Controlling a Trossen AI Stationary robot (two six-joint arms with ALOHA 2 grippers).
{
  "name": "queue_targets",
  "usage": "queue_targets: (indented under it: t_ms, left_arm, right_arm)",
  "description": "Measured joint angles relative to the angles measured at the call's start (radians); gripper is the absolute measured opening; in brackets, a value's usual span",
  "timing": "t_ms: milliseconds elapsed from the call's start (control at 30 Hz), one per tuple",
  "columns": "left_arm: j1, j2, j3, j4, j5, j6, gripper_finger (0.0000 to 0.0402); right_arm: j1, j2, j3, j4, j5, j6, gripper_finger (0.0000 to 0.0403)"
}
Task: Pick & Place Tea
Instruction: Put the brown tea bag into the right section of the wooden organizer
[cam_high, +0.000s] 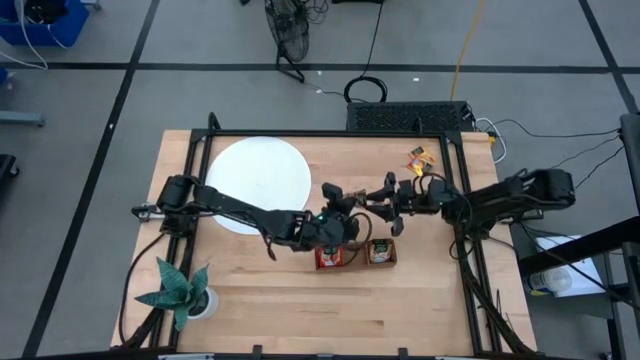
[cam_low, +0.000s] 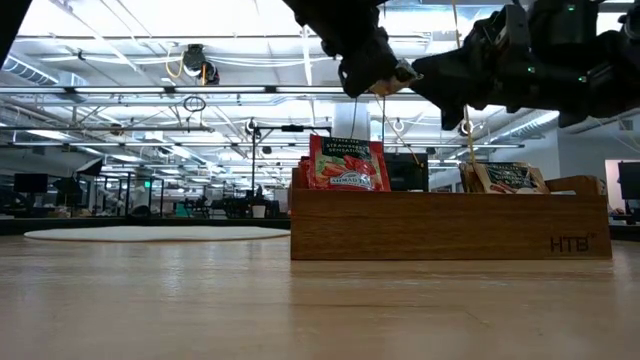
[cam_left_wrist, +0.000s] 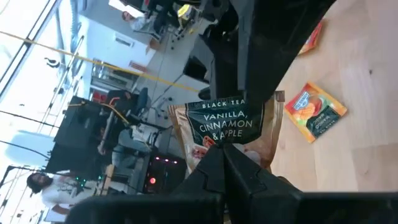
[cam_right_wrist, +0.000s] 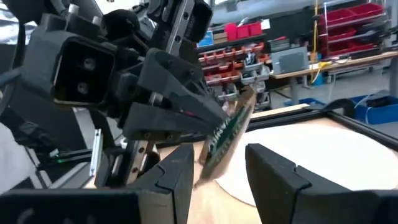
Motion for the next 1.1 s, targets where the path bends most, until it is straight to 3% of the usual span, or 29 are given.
queue_targets:
  t_ms: [267, 400, 500, 733, 900, 1100]
  left_arm:
    - [0.005, 0.0, 0.0, -0.009, 0.002, 0.0, 0.0]
    - [0.005, 0.0, 0.001, -0.025, 0.002, -0.02, 0.0001]
    - [0.005, 0.0, 0.001, -0.034, 0.012, -0.076, 0.0009]
    - [-0.013, -0.031, 0.001, -0.101, 0.058, -0.304, 0.0042]
    - [-0.02, -0.118, -0.022, -0.195, 0.251, -0.435, 0.0056]
    - [0.015, -0.246, -0.282, 0.1, 0.291, -0.457, 0.0037]
  right_arm:
    - [0.0, 0.071, 0.048, -0.006, -0.013, 0.012, 0.0117]
    - [0.0, 0.074, 0.049, -0.006, 0.009, -0.005, 0.003]
    - [0.0, 0.074, 0.049, -0.009, 0.02, -0.041, 0.0006]
    - [0.003, 0.021, 0.048, -0.069, 0.067, -0.131, 0.0001]
    - [0.014, -0.131, 0.056, -0.299, 0.063, -0.18, 0.0001]
    - [0.191, -0.343, 0.214, -0.918, 0.109, -0.316, 0.0]
